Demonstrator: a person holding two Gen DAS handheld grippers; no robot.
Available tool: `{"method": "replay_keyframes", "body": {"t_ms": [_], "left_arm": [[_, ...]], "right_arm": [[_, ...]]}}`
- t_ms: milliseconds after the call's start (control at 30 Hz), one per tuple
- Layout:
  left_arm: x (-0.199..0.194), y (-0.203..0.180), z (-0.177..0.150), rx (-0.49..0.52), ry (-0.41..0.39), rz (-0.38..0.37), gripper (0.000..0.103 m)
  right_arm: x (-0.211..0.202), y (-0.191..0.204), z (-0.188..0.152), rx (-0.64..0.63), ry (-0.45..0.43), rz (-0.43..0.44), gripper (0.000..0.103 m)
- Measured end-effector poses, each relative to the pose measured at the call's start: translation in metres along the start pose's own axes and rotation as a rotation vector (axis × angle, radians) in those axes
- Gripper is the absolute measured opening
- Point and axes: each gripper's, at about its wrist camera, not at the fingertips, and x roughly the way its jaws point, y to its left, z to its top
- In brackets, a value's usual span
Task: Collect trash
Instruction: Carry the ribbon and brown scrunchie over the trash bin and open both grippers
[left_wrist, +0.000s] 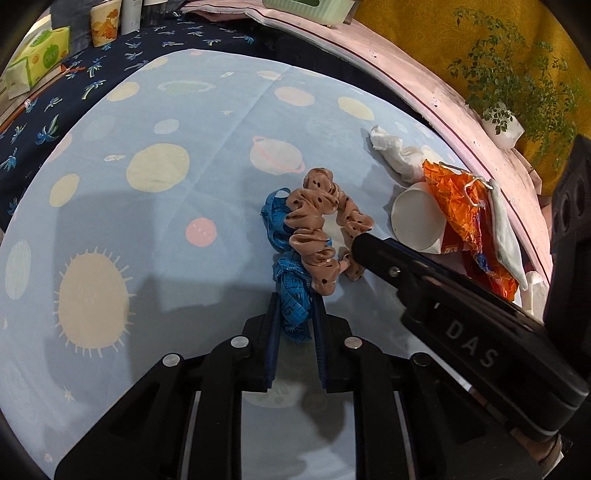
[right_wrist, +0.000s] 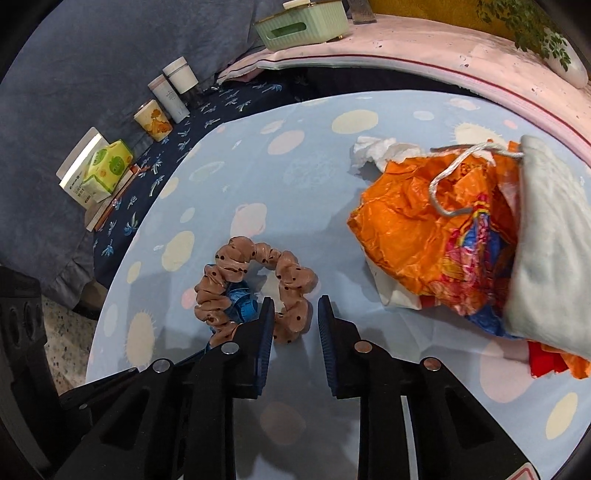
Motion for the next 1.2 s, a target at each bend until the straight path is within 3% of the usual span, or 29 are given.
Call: {"method": "replay_keyframes", "body": {"t_ms": [67,200,600,867,1200], "left_arm": [[0.0,0.0,0.0,0.004,0.001,0.003,0.016],[-0.001,-0.002,0.001,0.008,-0.002,0.01,0.016],[-0.041,-0.035,-0.002,0.067,-0.08,0.004,0.016],[-0.071,-0.093,0.0,0.159,-0.137,-0.037,0.016],[-0.091,-0.187,-0.004,0.307,-0.182,-0.103,0.016]], "right_arm": [[0.005,-0.001,-0.001,0.007,0.015,0.017,0.011],[0.001,-0.001,-0.003,0.009,0.009,0.031,0.006],[-0.075,-0.001,0.003,0.006,-0.14,0.055,0.005],[-0.146,-0.027,0.002,0.036,-0.28,0.026,0.005],[-0.234,-0.101,-0.015,0.15,-0.443,-0.058,0.005]]}}
